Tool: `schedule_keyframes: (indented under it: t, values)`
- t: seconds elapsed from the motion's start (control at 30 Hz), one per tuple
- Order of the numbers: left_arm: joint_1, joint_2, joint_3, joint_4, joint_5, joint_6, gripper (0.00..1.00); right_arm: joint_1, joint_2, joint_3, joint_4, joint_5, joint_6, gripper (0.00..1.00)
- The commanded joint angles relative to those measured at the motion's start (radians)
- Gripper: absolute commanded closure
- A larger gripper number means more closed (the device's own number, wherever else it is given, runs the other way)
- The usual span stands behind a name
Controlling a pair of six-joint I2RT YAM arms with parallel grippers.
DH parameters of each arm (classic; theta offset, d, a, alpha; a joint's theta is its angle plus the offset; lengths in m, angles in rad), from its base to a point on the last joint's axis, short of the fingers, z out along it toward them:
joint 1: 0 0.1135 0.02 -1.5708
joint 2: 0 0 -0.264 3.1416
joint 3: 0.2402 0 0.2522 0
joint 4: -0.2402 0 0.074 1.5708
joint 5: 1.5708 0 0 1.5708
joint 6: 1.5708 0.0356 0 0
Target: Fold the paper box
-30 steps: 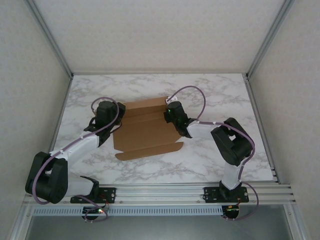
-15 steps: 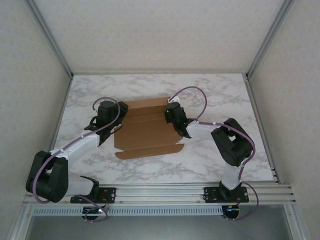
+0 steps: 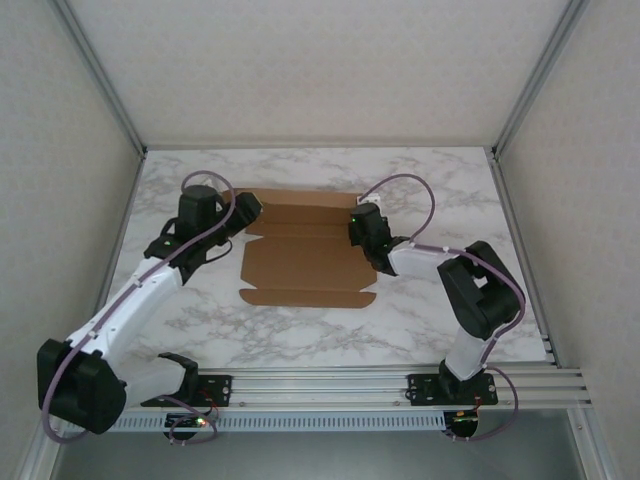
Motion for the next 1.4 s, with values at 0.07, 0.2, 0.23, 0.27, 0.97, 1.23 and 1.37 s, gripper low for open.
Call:
schedule_keyframes:
  t: [0.07,0.2,0.23,0.27,0.97,1.23,1.37]
  values:
    - [0.028,-0.005,0.100,-0.047,0.038,0.143,0.29,-0.021,-0.034,-0.053,-0.058,0.024,-0.058,0.92]
    - [0.031,0.101,0.165,-0.026,0.108,0.174,0.29,-0.037,-0.054,-0.076,-0.049,-0.018,-0.062,0.92]
    - [0.031,0.126,0.177,-0.024,0.116,0.176,0.29,-0.041,-0.056,-0.081,-0.047,-0.030,-0.062,0.92]
    - [0.031,0.153,0.189,-0.020,0.126,0.179,0.30,-0.044,-0.059,-0.085,-0.044,-0.043,-0.061,0.92]
    - [0.025,0.392,0.231,0.033,0.153,0.250,0.53,-0.063,-0.057,-0.089,-0.057,-0.139,-0.071,0.93]
    - [0.045,0.415,0.169,0.106,0.218,0.184,0.62,-0.064,-0.057,-0.080,-0.075,-0.159,-0.065,0.93]
    - [0.079,0.423,0.124,0.186,0.298,0.119,0.65,-0.065,-0.060,-0.077,-0.076,-0.171,-0.057,0.92]
